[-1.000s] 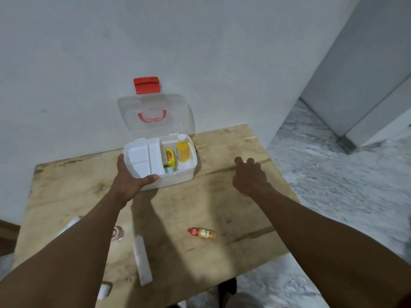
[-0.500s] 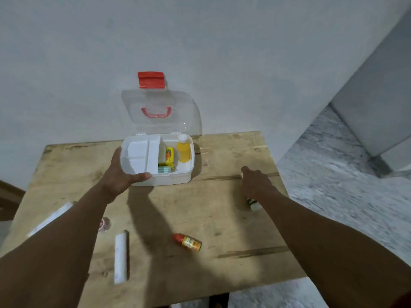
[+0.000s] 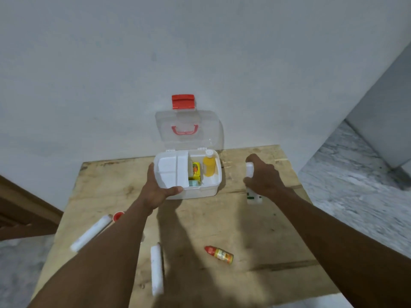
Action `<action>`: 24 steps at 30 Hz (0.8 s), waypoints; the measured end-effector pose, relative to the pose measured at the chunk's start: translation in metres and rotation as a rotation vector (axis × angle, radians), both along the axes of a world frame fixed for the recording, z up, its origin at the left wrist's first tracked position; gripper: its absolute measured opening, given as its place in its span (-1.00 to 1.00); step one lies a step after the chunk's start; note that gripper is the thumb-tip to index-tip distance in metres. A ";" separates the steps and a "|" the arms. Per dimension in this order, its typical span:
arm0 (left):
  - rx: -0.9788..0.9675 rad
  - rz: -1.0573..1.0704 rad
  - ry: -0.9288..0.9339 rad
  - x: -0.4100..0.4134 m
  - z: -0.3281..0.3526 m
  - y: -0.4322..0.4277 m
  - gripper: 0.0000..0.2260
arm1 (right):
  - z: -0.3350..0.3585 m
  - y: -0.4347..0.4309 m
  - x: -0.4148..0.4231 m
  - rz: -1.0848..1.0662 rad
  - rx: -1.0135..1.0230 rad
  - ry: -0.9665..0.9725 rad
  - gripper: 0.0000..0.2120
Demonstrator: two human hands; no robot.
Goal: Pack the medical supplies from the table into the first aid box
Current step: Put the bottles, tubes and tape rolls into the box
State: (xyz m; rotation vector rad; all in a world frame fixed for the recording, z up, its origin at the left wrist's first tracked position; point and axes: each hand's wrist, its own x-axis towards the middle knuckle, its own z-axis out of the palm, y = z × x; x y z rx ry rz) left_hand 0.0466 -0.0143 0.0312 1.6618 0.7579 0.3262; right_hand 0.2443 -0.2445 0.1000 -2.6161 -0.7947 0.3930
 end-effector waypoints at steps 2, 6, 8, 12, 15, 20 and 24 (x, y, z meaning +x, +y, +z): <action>0.010 -0.006 -0.007 -0.001 -0.002 0.002 -0.09 | 0.012 0.011 -0.010 -0.009 0.155 -0.047 -0.56; 0.013 0.008 -0.016 0.000 -0.005 0.002 -0.05 | 0.022 0.031 -0.032 -0.040 0.409 -0.095 -0.51; 0.015 0.020 -0.028 0.002 -0.008 0.001 -0.08 | 0.020 0.040 -0.042 -0.025 0.499 -0.109 -0.51; 0.036 0.020 -0.039 0.003 -0.010 0.002 -0.11 | 0.008 0.057 -0.054 -0.027 0.610 -0.115 -0.52; 0.037 0.010 -0.044 0.002 -0.011 0.004 -0.10 | -0.007 0.068 -0.055 -0.005 0.599 -0.115 -0.55; 0.027 -0.006 -0.017 0.000 -0.009 0.006 -0.01 | -0.032 0.075 -0.051 0.022 0.493 -0.214 -0.55; 0.051 -0.002 -0.023 -0.001 -0.009 0.005 -0.05 | -0.046 0.075 -0.049 0.052 0.356 -0.307 -0.54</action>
